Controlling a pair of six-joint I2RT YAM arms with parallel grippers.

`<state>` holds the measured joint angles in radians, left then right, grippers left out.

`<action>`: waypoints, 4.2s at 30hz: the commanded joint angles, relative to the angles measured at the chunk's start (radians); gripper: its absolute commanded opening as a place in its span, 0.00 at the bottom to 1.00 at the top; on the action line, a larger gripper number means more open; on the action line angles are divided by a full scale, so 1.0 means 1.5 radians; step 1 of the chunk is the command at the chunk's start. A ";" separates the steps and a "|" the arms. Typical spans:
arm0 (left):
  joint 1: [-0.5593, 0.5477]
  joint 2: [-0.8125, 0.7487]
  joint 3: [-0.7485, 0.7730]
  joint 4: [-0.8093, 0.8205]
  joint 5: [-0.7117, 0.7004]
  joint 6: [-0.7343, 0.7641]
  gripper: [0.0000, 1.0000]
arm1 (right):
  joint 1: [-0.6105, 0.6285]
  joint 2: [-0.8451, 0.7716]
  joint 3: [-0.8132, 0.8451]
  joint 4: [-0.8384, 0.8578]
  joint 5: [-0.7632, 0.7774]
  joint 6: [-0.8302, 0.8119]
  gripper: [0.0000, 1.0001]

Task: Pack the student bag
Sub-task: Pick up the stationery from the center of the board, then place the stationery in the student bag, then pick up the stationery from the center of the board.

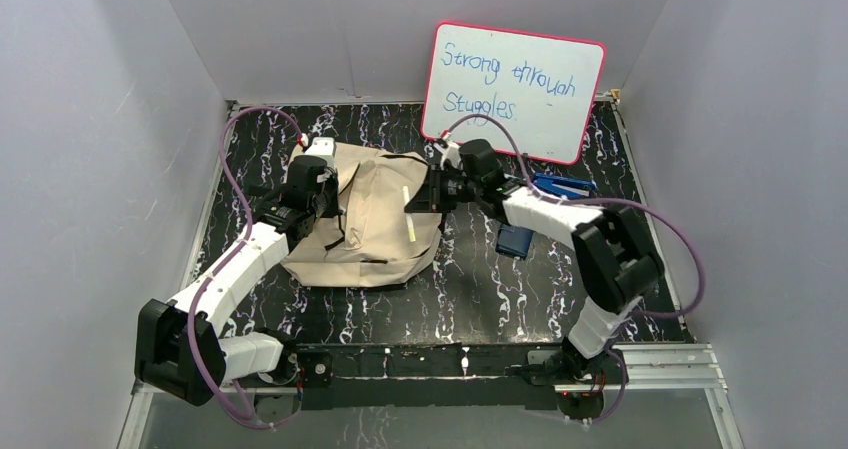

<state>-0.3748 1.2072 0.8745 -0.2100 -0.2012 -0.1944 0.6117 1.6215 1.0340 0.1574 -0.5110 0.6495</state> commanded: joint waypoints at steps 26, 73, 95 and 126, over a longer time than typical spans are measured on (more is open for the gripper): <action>0.005 -0.024 0.019 0.001 -0.002 -0.002 0.00 | 0.073 0.368 0.291 0.252 -0.070 0.267 0.00; 0.026 -0.034 0.018 0.004 0.007 0.000 0.00 | 0.112 0.505 0.476 0.228 -0.014 0.338 0.13; 0.030 -0.032 0.019 0.002 0.013 0.000 0.00 | 0.139 0.404 0.392 0.176 0.058 0.206 0.52; 0.030 -0.033 0.017 0.001 0.023 -0.004 0.00 | -0.038 -0.095 -0.017 -0.071 0.319 -0.095 0.57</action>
<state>-0.3351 1.1877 0.8745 -0.2119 -0.1822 -0.1947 0.6373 1.6505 1.0794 0.1387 -0.1608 0.5964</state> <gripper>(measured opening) 0.014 0.556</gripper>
